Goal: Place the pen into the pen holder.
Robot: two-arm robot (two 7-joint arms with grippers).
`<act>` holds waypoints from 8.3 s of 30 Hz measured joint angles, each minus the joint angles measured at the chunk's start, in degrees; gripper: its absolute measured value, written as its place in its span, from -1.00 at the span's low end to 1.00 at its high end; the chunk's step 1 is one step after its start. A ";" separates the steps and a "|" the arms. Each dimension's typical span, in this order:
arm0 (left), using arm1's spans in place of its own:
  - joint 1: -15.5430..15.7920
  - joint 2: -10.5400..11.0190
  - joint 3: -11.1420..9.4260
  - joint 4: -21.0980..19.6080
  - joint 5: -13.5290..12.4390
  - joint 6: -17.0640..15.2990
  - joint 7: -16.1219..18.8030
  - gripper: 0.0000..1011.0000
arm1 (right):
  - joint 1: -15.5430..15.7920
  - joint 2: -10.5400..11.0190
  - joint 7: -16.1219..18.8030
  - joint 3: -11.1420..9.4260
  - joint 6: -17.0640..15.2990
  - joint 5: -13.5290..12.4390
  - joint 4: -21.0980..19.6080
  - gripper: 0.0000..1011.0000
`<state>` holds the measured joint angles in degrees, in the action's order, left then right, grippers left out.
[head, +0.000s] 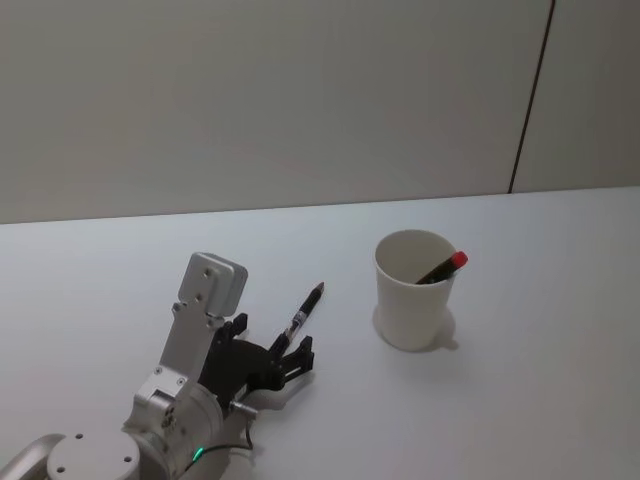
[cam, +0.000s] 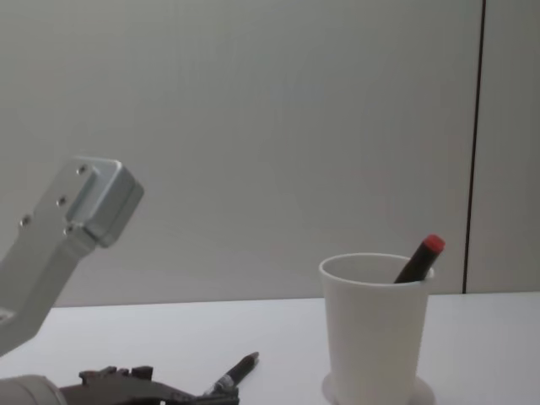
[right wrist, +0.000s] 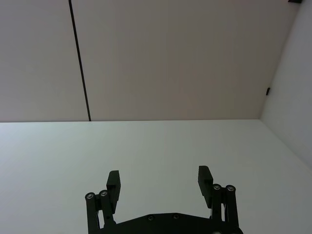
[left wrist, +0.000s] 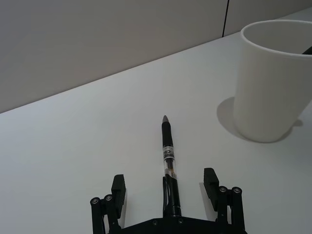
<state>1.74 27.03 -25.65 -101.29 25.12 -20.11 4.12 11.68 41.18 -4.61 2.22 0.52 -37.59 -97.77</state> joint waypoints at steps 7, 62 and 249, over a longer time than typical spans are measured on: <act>-0.04 -0.24 0.05 0.29 -0.28 -0.95 -0.58 0.98 | 0.09 0.04 -0.06 -0.06 0.05 -0.08 0.04 0.98; 0.04 -0.67 0.07 0.67 -4.32 -3.20 -3.40 0.33 | 0.19 0.12 -0.14 -0.14 0.05 -0.16 0.05 0.98; 7.94 -2.24 8.90 -11.96 -6.57 19.28 -4.84 -0.65 | -28.87 -16.78 18.22 7.44 -9.68 -13.46 -3.53 0.98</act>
<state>9.69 24.79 -16.75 -113.25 18.55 -0.83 -0.73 -17.19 24.40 13.61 9.66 -9.16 -51.04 -101.30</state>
